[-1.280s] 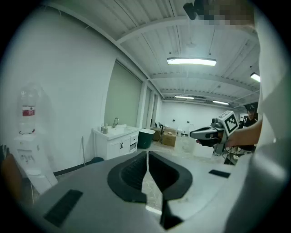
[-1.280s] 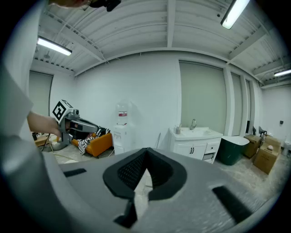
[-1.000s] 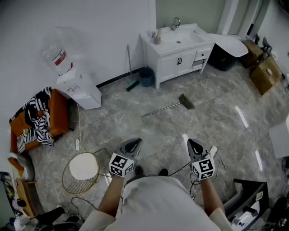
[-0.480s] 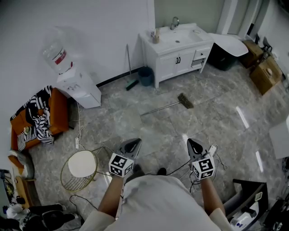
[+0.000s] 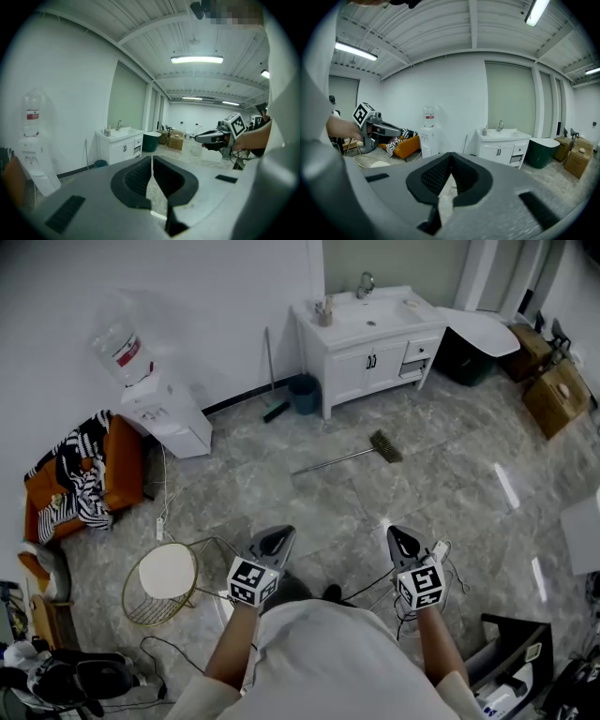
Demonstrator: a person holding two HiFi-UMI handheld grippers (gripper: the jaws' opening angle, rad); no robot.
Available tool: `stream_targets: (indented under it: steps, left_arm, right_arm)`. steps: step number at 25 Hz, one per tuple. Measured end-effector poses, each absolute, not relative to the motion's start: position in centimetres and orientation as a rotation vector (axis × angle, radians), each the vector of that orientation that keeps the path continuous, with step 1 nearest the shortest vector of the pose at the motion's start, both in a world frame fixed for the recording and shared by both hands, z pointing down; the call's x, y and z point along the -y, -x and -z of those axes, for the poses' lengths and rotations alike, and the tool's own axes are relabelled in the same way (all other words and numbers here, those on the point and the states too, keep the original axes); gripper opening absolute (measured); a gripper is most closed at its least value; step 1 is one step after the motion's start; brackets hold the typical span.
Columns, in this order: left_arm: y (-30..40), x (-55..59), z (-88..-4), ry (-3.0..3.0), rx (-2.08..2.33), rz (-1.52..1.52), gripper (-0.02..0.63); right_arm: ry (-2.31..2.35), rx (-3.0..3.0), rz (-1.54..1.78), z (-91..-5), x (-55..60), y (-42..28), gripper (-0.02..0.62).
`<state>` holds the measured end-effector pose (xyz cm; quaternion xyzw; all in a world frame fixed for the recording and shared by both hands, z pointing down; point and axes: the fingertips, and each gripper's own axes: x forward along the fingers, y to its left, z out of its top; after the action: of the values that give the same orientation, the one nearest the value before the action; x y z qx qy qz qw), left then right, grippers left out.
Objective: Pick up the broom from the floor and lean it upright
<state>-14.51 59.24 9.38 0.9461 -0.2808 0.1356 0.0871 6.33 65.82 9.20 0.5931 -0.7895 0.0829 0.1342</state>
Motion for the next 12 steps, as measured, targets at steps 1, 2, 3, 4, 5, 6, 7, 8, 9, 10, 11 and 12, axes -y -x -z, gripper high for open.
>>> stream_targets:
  steps: [1,2,3,4,5,6,7,8,9,10,11,12]
  left_arm:
    - [14.5,-59.3,-9.4,-2.815,0.84,-0.404,0.015]
    - [14.6,-59.3,-9.5,-2.811,0.844,-0.405,0.015]
    - [14.6,-59.3,-9.5,-2.807,0.846,-0.406,0.015]
    - [14.6,-59.4,-9.7,-2.804,0.847,-0.408,0.015]
    - [14.6,-59.4,-9.8,-2.802,0.846,-0.409,0.015]
    - [14.5,-59.4,-9.9,-2.802,0.845,-0.41,0.015]
    - [14.4,-59.3,-10.1,-2.803,0.843,-0.41,0.015]
    - [14.3,-59.2,-10.1,-2.803,0.842,-0.41,0.015]
    - [14.2,-59.0,-10.2,-2.804,0.841,-0.409,0.015]
    - [14.2,-58.7,-10.2,-2.803,0.839,-0.407,0.015]
    - [14.2,-58.2,-10.2,-2.801,0.837,-0.405,0.015]
    - [14.3,-57.8,-10.3,-2.799,0.834,-0.405,0.015]
  right_arm:
    - [-1.717,2.288,-0.243,-9.2,-65.8,-6.4,0.002]
    - [-1.715,2.288,-0.245,-9.2,-65.8,-6.5,0.002]
    - [-1.713,2.288,-0.244,-9.2,-65.8,-6.5,0.002]
    - [-1.711,2.287,-0.244,-9.2,-65.8,-6.6,0.002]
    - [-1.711,2.287,-0.244,-9.3,-65.8,-6.6,0.0]
    - [-1.711,2.286,-0.246,-9.4,-65.7,-6.7,0.0]
    - [-1.712,2.286,-0.248,-9.5,-65.6,-6.8,0.002]
    - [-1.714,2.286,-0.25,-9.6,-65.5,-6.9,0.002]
    - [-1.714,2.287,-0.253,-9.7,-65.3,-7.0,0.002]
    - [-1.713,2.287,-0.255,-9.8,-65.1,-6.9,0.002]
    - [-1.71,2.286,-0.258,-9.9,-64.8,-6.8,0.002]
    - [-1.708,2.284,-0.261,-10.0,-64.4,-6.7,0.002]
